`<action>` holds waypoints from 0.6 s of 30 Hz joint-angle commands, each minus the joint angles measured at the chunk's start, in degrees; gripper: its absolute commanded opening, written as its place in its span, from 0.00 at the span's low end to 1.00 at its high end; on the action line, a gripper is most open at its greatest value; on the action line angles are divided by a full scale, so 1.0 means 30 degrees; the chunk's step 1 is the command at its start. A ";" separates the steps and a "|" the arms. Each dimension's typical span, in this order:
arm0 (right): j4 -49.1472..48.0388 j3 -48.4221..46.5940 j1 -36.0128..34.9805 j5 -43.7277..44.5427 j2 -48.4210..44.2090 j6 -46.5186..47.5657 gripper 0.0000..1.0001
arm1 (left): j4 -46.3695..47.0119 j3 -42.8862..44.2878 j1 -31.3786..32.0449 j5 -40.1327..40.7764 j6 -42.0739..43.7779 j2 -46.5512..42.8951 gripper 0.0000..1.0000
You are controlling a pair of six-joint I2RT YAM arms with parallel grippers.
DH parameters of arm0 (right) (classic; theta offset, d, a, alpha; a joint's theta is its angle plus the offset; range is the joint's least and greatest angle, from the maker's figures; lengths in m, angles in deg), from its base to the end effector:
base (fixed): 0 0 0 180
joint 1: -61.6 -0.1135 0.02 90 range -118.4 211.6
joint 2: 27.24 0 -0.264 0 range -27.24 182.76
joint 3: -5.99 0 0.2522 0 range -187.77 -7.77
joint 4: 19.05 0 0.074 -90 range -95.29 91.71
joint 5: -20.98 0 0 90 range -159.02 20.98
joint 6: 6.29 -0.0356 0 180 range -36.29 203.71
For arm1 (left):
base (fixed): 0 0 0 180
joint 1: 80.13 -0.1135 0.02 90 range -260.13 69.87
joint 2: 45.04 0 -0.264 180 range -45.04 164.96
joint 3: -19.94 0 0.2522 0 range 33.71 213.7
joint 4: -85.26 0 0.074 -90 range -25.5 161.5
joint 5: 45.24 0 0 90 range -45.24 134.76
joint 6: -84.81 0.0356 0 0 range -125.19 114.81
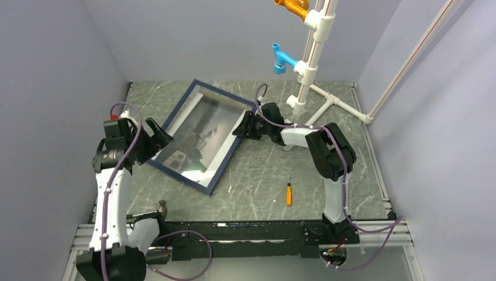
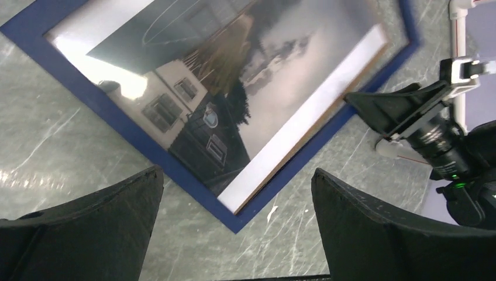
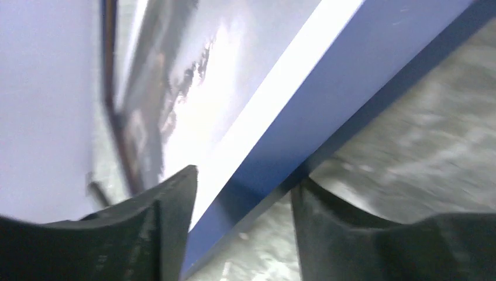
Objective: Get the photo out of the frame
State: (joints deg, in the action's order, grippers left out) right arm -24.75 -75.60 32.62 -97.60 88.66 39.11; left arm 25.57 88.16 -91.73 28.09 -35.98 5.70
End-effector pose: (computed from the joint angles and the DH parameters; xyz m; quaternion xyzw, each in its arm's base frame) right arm 0.3732 0.2262 0.1584 -0.0116 0.8427 0.4662 0.2690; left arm 0.1721 0.0249 0.3210 -0.2723 0.8647 -0.1975 0.3731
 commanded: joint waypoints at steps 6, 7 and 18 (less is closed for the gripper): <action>0.7685 -0.1829 -0.0399 0.6947 0.0142 0.4930 0.82 | 0.3543 0.2202 -0.0027 -0.0486 0.0871 0.6454 0.99; 0.8088 -0.1770 -0.0634 0.7444 -0.0087 0.5062 0.86 | 0.3443 0.2882 -0.0057 -0.0063 0.1444 0.7922 0.99; 0.9776 0.0634 -0.6134 1.1593 -0.3902 0.6604 1.00 | 0.1711 1.0411 -0.2263 -0.0034 0.3496 1.8284 0.99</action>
State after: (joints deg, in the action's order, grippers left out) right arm 0.82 -74.69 21.19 -69.16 81.69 55.90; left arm 31.71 112.90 -96.14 27.06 -29.29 55.90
